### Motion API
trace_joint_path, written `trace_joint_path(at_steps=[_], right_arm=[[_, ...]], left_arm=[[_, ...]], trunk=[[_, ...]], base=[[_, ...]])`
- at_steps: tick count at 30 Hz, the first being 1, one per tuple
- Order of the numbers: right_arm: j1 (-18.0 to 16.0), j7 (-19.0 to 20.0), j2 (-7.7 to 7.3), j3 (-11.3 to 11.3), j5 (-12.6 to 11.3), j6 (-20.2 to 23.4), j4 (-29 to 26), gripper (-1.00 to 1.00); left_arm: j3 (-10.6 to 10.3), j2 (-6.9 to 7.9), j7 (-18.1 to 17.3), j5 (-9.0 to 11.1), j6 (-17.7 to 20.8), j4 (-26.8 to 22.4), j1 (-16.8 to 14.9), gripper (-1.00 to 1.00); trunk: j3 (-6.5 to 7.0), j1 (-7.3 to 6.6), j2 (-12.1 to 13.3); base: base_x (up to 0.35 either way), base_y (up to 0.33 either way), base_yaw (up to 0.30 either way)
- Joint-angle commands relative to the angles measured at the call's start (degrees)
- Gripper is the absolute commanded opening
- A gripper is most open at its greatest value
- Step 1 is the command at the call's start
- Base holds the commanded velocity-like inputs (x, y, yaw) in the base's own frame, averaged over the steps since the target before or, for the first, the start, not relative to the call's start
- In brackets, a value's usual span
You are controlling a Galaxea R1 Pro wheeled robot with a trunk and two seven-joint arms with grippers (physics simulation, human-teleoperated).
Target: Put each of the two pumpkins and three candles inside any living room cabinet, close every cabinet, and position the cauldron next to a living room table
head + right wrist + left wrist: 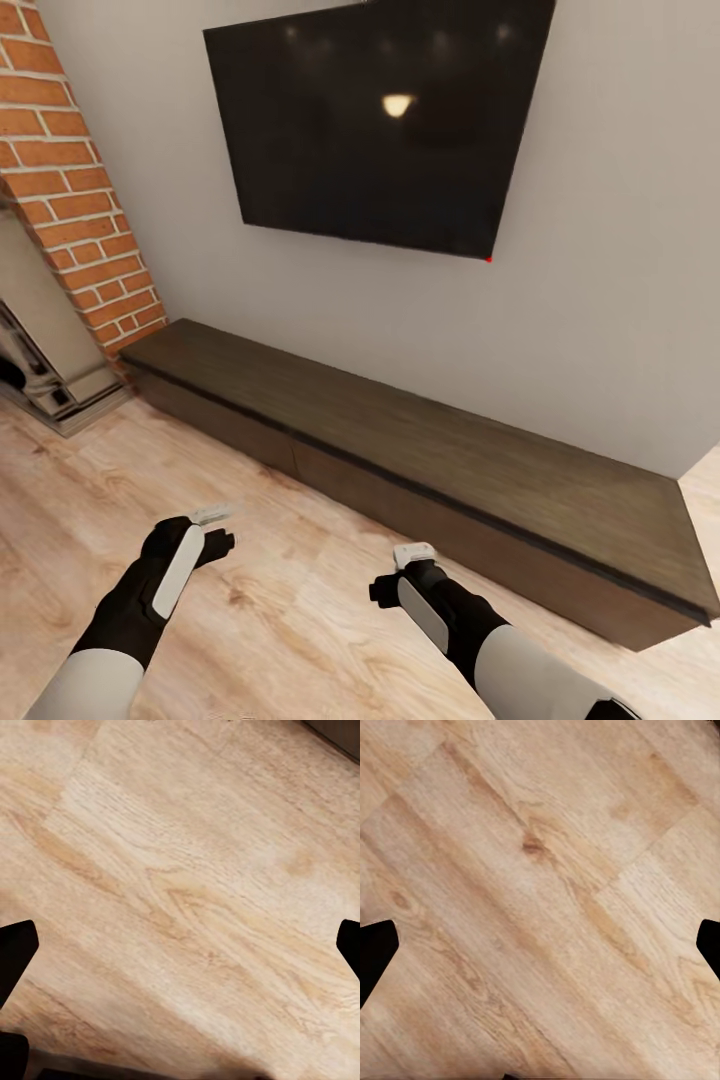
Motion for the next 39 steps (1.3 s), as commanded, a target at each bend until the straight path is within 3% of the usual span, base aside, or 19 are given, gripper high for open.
trace_joint_path(at_steps=[1,20,34,39], right_arm=[[-0.06,-0.54,-0.04,0.4,-0.61,0.08,-0.09,1.0],[-0.06,-0.51,0.08,0.4,-0.61,0.02,-0.09,1.0],[-0.06,-0.5,0.16,0.46,-0.61,0.02,-0.11,1.0],[-0.06,-0.5,0.16,0.48,-0.61,0.02,-0.14,1.0]], left_arm=[[-0.01,0.04,0.5,0.61,0.12,-0.04,-0.03,1.0],[-0.01,0.18,0.5,0.61,0.12,0.02,-0.11,1.0],[-0.01,0.41,0.5,0.61,0.1,0.07,-0.11,1.0],[-0.01,0.98,0.47,0.82,0.14,0.18,-0.11,1.0]], trunk=[[0.11,-0.23,0.39],[3.04,-4.4,8.01],[2.67,-4.4,8.01],[3.44,-5.5,10.02]], base=[[0.0,0.0,0.285],[0.0,0.0,0.285],[0.0,0.0,0.285],[0.0,0.0,0.284]])
